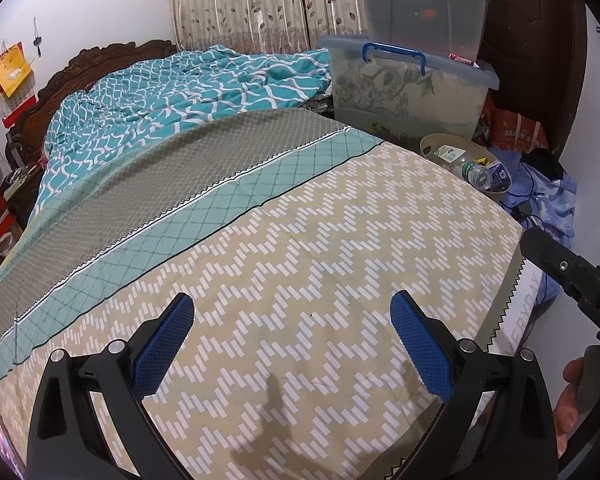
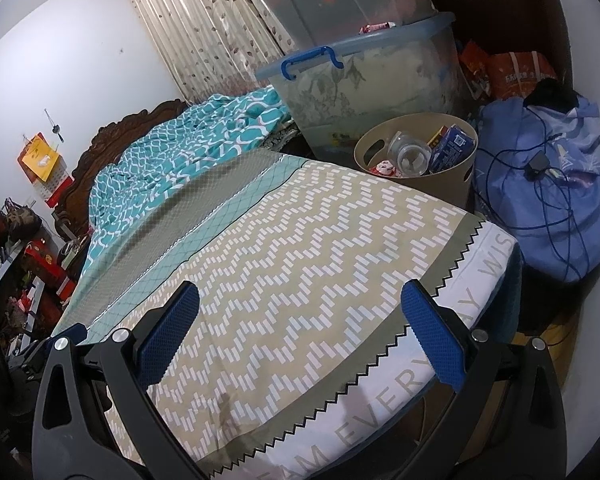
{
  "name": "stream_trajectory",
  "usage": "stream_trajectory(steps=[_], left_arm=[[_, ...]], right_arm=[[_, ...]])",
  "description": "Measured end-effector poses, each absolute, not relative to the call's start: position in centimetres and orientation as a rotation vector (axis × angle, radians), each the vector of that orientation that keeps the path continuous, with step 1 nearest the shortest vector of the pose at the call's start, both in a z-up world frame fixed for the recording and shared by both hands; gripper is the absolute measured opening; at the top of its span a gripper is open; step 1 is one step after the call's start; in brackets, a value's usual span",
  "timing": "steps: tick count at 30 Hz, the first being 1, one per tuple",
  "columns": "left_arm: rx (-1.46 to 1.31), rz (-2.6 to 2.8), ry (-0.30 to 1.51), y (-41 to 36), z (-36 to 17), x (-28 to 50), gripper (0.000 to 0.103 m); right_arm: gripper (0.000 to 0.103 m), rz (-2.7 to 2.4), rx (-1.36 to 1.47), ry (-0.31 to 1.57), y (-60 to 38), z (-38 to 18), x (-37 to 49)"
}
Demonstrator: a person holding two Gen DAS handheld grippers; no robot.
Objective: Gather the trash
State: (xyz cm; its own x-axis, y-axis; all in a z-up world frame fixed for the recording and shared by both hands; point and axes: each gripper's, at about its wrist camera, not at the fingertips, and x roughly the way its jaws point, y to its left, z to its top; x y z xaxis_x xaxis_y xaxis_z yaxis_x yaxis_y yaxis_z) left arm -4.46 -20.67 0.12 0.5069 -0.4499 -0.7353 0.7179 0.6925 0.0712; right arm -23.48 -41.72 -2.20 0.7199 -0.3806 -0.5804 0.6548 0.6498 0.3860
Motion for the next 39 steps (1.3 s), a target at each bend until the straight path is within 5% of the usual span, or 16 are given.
stream_trajectory(steps=[39], left_arm=[[0.381,-0.7,0.716,-19.8,1.2,-4.7,0.095]], right_arm=[[0.1,-0.601,0.634,0.489,-41.7,-2.4,-23.2]])
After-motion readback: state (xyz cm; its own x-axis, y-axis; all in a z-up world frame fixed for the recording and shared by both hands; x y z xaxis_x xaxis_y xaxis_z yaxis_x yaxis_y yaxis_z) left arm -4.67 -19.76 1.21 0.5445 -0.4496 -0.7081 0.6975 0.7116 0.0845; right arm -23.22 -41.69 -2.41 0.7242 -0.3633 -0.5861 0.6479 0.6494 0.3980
